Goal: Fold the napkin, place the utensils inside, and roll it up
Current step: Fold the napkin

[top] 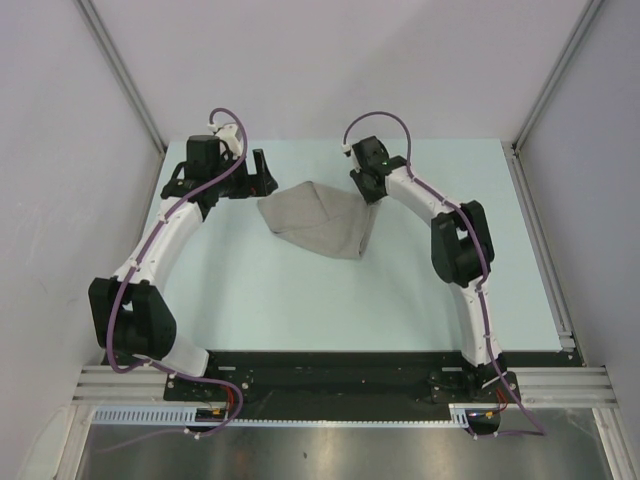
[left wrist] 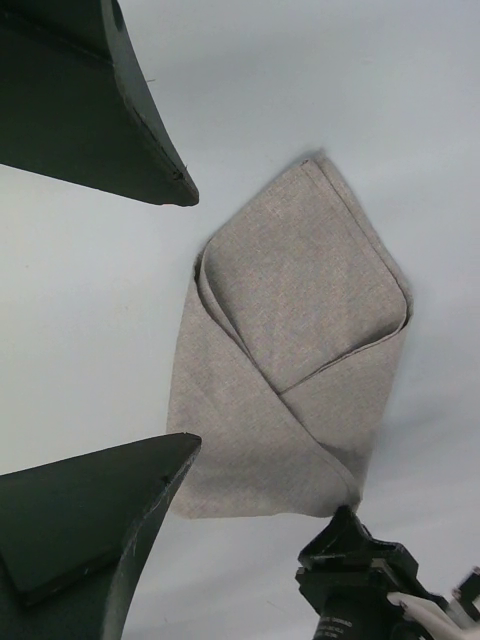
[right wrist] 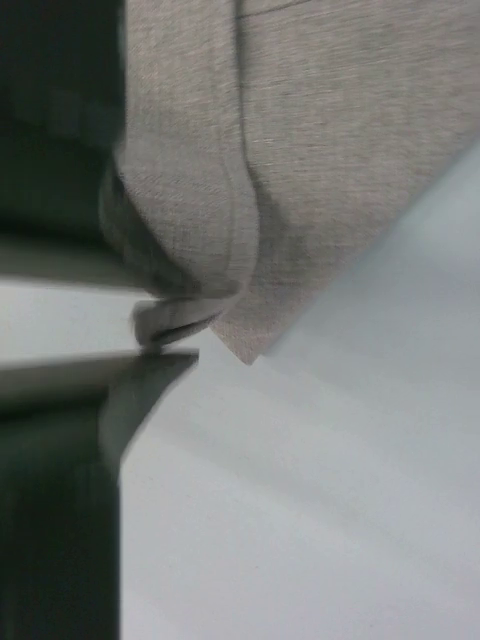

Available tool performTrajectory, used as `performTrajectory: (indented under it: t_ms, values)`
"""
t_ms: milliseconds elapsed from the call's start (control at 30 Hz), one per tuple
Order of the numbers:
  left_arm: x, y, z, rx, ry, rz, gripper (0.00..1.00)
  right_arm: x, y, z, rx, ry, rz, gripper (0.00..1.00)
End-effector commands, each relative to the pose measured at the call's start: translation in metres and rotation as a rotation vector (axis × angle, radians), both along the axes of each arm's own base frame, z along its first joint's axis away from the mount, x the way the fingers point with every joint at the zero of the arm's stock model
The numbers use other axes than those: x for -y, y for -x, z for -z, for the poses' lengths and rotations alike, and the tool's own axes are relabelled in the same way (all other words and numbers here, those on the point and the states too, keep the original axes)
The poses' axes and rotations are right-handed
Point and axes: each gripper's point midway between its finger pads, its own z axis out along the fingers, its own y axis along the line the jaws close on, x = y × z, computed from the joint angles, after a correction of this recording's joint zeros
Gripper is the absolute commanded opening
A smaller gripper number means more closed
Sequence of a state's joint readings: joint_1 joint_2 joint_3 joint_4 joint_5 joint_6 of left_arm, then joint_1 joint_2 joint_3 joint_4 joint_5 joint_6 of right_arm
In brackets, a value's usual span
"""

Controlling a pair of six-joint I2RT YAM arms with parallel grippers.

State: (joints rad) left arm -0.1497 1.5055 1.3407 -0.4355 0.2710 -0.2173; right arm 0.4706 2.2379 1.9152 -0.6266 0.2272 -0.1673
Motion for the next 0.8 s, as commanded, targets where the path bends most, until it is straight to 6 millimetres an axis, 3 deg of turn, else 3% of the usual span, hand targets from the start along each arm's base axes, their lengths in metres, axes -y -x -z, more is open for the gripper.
performTrajectory:
  t_ms: [0, 100, 200, 233, 400, 567, 767]
  values:
    - [0.002, -0.002, -0.021, 0.052, 0.033, 0.007, 1.00, 0.006, -0.031, -0.037, 0.111, -0.008, 0.020, 0.51]
    - [0.002, -0.003, -0.019, 0.049, 0.035, 0.005, 1.00, 0.009, -0.037, -0.051, 0.126, -0.060, 0.020, 0.66]
    - [0.003, -0.003, -0.015, 0.038, 0.041, 0.008, 1.00, 0.005, -0.040, -0.058, 0.095, -0.198, -0.016, 0.75]
    - [0.004, -0.003, -0.015, 0.038, 0.042, 0.010, 1.00, -0.004, -0.038, -0.055, 0.062, -0.263, -0.055, 0.75]
    - [0.006, -0.004, -0.009, 0.022, 0.051, 0.016, 1.00, 0.005, -0.038, -0.021, -0.052, -0.364, -0.074, 0.76]
    - [0.006, -0.005, -0.005, 0.014, 0.049, 0.012, 1.00, 0.000, -0.037, 0.008, -0.128, -0.464, -0.143, 0.77]
    - [0.005, -0.006, -0.003, 0.008, 0.043, 0.008, 1.00, -0.003, -0.038, 0.022, -0.170, -0.585, -0.174, 0.75]
